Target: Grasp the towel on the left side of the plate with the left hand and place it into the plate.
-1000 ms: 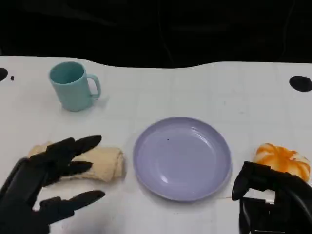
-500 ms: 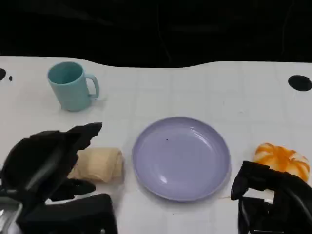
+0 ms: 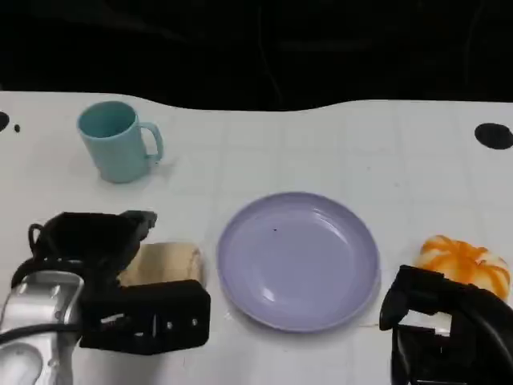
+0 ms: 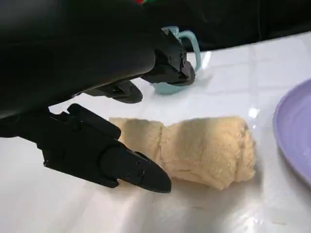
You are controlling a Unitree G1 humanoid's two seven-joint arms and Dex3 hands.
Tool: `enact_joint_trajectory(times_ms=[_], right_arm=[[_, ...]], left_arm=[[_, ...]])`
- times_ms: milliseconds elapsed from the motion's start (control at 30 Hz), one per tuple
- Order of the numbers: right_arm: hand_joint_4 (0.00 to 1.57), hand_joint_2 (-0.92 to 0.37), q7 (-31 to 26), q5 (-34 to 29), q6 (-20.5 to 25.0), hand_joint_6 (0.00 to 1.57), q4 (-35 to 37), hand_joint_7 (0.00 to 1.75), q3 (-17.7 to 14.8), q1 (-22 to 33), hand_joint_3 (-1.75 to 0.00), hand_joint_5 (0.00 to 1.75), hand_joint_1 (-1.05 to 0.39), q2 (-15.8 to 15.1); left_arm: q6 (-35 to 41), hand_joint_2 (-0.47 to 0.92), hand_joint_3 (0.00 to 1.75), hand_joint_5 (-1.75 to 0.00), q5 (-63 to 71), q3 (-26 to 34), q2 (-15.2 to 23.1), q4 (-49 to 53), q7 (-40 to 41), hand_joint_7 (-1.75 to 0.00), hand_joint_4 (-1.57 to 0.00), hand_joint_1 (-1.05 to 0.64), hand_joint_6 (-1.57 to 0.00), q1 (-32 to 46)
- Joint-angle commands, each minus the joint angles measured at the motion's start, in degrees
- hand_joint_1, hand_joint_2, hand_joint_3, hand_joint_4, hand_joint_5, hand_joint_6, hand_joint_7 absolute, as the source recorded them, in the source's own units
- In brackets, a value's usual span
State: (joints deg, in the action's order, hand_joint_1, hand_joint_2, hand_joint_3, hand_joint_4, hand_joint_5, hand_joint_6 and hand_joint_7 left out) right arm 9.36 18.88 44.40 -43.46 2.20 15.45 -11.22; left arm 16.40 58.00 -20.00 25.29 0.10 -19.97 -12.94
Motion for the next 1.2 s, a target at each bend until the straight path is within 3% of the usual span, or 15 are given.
enact_joint_trajectory(times_ms=[33, 200, 267, 333, 367, 433, 467, 500, 600, 667, 800, 1000, 1100, 1200], right_arm=[[0.80, -0.55, -0.21, 0.45, 0.81, 0.59, -0.70, 1.75, -0.32, 0.16, -1.43, 1.75, 0.01, -0.38], [0.80, -0.54, -0.44, 0.56, 1.12, 0.60, -0.95, 1.75, -0.37, 0.13, -1.43, 1.75, 0.01, -0.02], [0.80, -0.54, -0.35, 0.42, 1.00, 0.59, -0.92, 1.75, -0.32, 0.16, -1.43, 1.75, 0.01, -0.14], [0.79, -0.55, -0.52, 0.25, 1.32, 0.59, -1.08, 1.75, -0.24, 0.11, -1.43, 1.75, 0.01, -0.24], [0.79, -0.55, -0.55, 0.19, 1.34, 0.59, -1.13, 1.75, -0.19, 0.13, -1.42, 1.75, 0.01, -0.26], [0.78, -0.55, -0.43, 0.21, 1.06, 0.59, -1.08, 1.75, -0.19, 0.21, -1.42, 1.75, 0.01, -0.24], [0.79, -0.55, -0.28, 0.33, 0.80, 0.59, -0.92, 1.75, -0.26, 0.25, -1.42, 1.75, 0.00, -0.16], [0.79, -0.54, -0.19, 0.40, 0.65, 0.59, -0.81, 1.75, -0.30, 0.27, -1.42, 1.75, 0.00, -0.11], [0.79, -0.54, -0.25, 0.57, 0.90, 0.59, -0.72, 1.75, -0.47, 0.12, -1.42, 1.75, -0.01, 0.03], [0.79, -0.53, -0.26, 0.67, 1.03, 0.59, -0.66, 1.75, -0.55, 0.05, -1.42, 1.75, -0.01, 0.07], [0.80, -0.53, -0.06, 0.65, 0.13, 0.59, -0.36, 1.75, -0.64, 0.26, -1.43, 1.75, 0.00, 0.22], [0.80, -0.54, 0.00, 0.46, -0.09, 0.59, -0.19, 1.75, -0.57, 0.40, -1.42, 1.75, -0.01, 0.03], [0.81, -0.54, 0.08, 0.81, 0.20, 0.59, -0.13, 1.75, -0.69, 0.45, -1.41, 1.75, -0.01, 0.15], [0.80, -0.55, 0.02, 0.78, 0.48, 0.59, -0.18, 1.75, -0.63, 0.40, -1.41, 1.75, 0.00, -0.01]], left_arm=[[-1.90, 0.85, 0.00, -0.10, -0.53, -1.69, -0.37, 8.80, 4.40, -0.02, -0.50, -0.49, -0.37, -3.15], [-6.36, 0.91, 0.02, -0.10, -3.05, -3.71, -1.59, 20.60, 9.49, -0.03, -0.61, -0.42, -0.46, -6.45], [-8.97, 0.92, 0.06, -0.23, -4.91, -3.48, -2.21, 24.57, 13.78, -0.08, -0.81, -0.37, -0.63, -6.85], [-11.87, 0.92, 0.12, -0.59, -6.33, -3.47, -2.35, 27.82, 18.44, -0.06, -0.81, -0.33, -0.85, -7.01], [-13.70, 0.92, 0.15, -0.93, -6.85, -3.62, -2.19, 29.42, 21.07, -0.09, -0.83, -0.31, -1.01, -7.05], [-16.59, 0.92, 0.15, -1.53, -7.78, -3.92, -1.73, 31.69, 24.82, -0.11, -0.80, -0.29, -1.15, -7.15], [-17.74, 0.92, 0.16, -1.64, -8.18, -3.79, -1.35, 31.79, 26.52, -0.15, -0.80, -0.28, -1.18, -6.84], [-18.57, 0.92, 0.17, -1.69, -8.51, -3.63, -1.06, 31.77, 27.84, -0.40, -0.81, -0.27, -1.09, -6.60], [-20.83, 0.92, 0.26, -1.74, -9.35, -2.72, -0.32, 30.64, 33.11, -1.38, -0.84, -0.24, -0.70, -5.64], [-21.73, 0.92, 0.30, -1.75, -9.61, -2.16, -0.01, 29.71, 36.14, -1.67, -0.85, -0.25, -0.59, -5.08], [-20.00, 0.91, 0.29, -1.75, -8.76, -1.34, 0.30, 25.73, 37.81, -1.74, -0.77, -0.26, -0.51, -3.80], [-18.35, 0.91, 0.28, -1.75, -9.25, 0.51, -0.25, 19.27, 39.57, -1.75, -0.76, -0.26, -0.56, -1.54], [-17.76, 0.87, 0.44, -1.75, -9.37, 1.26, -1.04, 15.66, 39.93, -1.75, -0.79, -0.27, -0.58, -0.56], [-17.29, 0.72, 0.71, -1.75, -9.33, 1.43, -2.29, 11.76, 39.81, -1.75, -0.81, -0.24, -0.60, 0.20]])
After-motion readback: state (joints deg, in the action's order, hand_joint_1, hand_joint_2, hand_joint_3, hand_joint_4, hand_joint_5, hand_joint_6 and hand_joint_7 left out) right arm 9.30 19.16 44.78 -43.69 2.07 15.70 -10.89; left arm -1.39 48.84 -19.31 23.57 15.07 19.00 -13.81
